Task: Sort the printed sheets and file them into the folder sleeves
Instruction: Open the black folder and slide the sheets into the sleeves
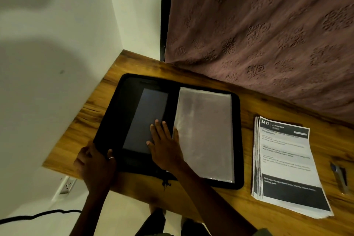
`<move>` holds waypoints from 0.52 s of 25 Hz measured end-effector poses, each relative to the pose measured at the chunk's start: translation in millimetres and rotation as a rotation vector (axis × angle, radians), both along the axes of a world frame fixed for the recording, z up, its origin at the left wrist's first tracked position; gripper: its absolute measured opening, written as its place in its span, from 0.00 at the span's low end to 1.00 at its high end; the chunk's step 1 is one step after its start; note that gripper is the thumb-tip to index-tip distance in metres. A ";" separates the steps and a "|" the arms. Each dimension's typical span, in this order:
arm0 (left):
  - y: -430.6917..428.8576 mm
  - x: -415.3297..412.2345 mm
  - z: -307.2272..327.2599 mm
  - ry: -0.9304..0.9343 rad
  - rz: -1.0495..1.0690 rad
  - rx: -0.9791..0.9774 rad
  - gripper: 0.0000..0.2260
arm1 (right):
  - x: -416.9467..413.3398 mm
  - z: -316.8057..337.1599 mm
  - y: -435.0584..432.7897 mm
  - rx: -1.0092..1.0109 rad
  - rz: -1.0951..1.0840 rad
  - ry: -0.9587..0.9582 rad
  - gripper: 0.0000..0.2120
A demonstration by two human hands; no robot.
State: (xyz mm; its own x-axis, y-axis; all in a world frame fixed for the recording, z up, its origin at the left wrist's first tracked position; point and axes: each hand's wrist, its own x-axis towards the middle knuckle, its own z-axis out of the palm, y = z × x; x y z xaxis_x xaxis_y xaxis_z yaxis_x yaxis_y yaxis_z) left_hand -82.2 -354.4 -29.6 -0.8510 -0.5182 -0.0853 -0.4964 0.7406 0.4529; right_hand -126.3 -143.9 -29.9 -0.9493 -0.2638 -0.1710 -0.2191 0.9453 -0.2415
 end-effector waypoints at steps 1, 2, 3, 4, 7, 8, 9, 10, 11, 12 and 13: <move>3.5 -0.9 -0.2 0.039 -0.044 -0.043 0.27 | -0.2 -0.2 0.5 -0.007 0.009 0.003 0.29; 9.2 -2.9 -0.5 0.070 -0.095 -0.073 0.26 | -0.4 0.3 1.3 -0.016 0.022 0.007 0.29; 17.8 -6.0 1.3 0.092 -0.152 -0.089 0.26 | -0.2 1.7 3.7 -0.029 0.027 0.013 0.29; 27.6 -9.4 1.5 0.107 -0.231 -0.098 0.26 | 0.8 4.0 8.1 -0.040 0.011 0.015 0.29; 63.2 -21.4 3.2 0.146 -0.513 -0.109 0.25 | 7.6 6.3 36.6 -0.044 -0.168 -0.003 0.30; 76.4 -25.5 3.1 0.154 -0.605 -0.106 0.24 | 10.0 5.4 51.0 -0.024 -0.235 -0.003 0.31; 89.2 -29.7 3.2 0.145 -0.682 -0.097 0.24 | 12.2 3.6 66.4 0.010 -0.292 0.006 0.32; 101.0 -34.1 1.7 0.117 -0.749 -0.087 0.25 | 14.4 1.2 82.4 0.049 -0.343 0.017 0.32; 112.7 -37.9 0.1 0.075 -0.805 -0.078 0.27 | 17.5 -1.7 98.6 0.081 -0.385 0.023 0.32; 122.8 -41.0 -3.3 0.033 -0.844 -0.078 0.28 | 21.0 -4.9 113.0 0.102 -0.413 0.024 0.32; 131.0 -42.9 -6.3 0.001 -0.864 -0.090 0.28 | 25.4 -7.2 124.3 0.111 -0.429 0.021 0.32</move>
